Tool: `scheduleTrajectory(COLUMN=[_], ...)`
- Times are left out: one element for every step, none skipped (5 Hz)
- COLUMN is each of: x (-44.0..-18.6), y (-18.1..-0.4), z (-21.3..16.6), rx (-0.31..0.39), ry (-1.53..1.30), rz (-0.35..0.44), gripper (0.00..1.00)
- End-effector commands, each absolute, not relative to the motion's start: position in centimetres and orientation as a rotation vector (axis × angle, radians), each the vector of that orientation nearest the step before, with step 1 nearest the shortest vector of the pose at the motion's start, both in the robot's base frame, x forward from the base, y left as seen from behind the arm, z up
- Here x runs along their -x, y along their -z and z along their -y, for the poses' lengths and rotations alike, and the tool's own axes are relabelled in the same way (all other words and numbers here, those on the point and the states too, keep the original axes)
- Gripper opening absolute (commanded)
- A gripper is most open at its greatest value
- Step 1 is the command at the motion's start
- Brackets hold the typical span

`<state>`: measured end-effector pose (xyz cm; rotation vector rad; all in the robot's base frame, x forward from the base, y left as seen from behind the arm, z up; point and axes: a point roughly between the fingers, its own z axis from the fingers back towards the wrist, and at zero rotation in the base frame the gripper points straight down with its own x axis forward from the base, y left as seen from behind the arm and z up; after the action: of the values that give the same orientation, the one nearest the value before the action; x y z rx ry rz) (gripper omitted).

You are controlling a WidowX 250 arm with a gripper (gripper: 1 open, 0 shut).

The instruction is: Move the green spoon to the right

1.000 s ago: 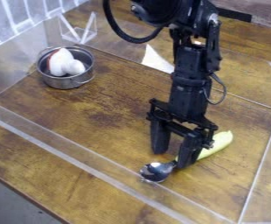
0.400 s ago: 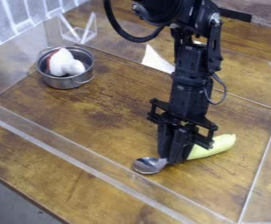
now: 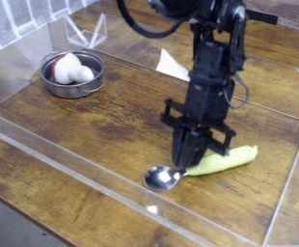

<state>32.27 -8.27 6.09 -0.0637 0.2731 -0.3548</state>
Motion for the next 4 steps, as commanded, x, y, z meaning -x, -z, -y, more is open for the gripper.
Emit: scheduleTrajectory(x=[-33.1, -32.8, -32.5, -32.5], y=[-10.6, -11.5, -11.6, -9.4], z=[9.0, 8.5, 8.1, 8.4], rx=[0.042, 0.033, 0.031, 0.041], ry=[0.421, 0.478, 0.546, 0.474], rz=[-0.162, -0.151, -0.154, -0.161], gripper=[0.0, 1.0, 1.0, 1.0])
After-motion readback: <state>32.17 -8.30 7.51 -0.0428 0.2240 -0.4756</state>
